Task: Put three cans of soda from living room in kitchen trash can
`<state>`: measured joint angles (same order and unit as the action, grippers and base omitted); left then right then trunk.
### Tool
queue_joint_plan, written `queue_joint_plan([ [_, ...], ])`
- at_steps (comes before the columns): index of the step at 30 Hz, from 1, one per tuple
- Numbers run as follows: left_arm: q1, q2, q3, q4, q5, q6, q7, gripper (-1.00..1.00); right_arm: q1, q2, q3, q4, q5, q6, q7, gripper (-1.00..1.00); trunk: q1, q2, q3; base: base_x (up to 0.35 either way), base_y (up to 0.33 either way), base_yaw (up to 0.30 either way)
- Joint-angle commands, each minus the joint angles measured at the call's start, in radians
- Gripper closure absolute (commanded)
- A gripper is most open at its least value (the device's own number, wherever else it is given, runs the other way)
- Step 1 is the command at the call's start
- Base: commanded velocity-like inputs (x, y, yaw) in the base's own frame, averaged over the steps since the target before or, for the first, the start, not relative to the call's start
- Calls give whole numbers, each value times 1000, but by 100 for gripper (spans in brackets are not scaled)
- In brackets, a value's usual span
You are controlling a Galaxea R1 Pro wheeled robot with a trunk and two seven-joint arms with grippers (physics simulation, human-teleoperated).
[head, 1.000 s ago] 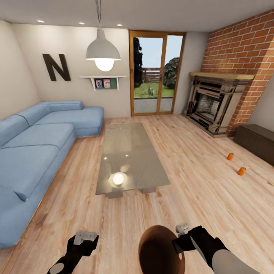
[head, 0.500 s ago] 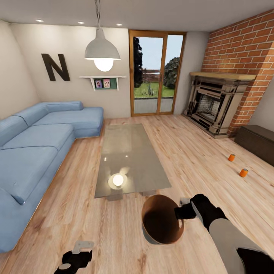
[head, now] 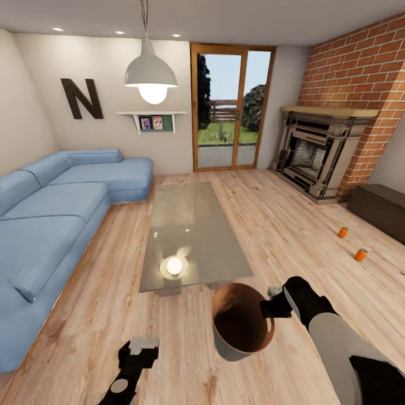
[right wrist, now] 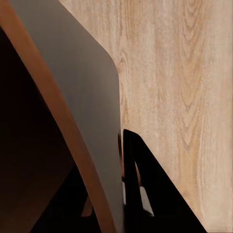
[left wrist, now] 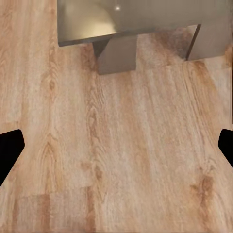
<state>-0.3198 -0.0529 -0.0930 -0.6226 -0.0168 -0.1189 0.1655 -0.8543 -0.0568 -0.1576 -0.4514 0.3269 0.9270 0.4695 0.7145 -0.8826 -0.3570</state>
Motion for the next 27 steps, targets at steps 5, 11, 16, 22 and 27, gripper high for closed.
queue_joint_plan([
  [5, -10, 1, -10, 129, 3, -98, 2, -100, -1, 3, -5, 2, -38, 19, 8, 100, 19, -35, -16, 0, 0, 0],
  [11, -11, 2, -14, 160, 2, -121, 3, -100, -3, 1, -10, 2, -39, 67, 9, 100, 42, -77, -37, 0, 0, 0],
  [16, -11, 3, -14, 165, 1, -126, 1, -100, -3, 1, -11, 1, -39, 120, 10, 100, 61, -112, -56, 0, 0, 0],
  [22, -11, 3, -16, 193, 0, -126, -5, -100, -3, 3, -11, 0, -40, 120, 11, 100, 84, -154, -79, 0, 0, 0],
  [27, -11, 2, -17, 233, 1, -126, -10, -100, -3, 4, -11, 0, -40, 120, 11, 100, 104, -189, -98, 0, 0, 0],
])
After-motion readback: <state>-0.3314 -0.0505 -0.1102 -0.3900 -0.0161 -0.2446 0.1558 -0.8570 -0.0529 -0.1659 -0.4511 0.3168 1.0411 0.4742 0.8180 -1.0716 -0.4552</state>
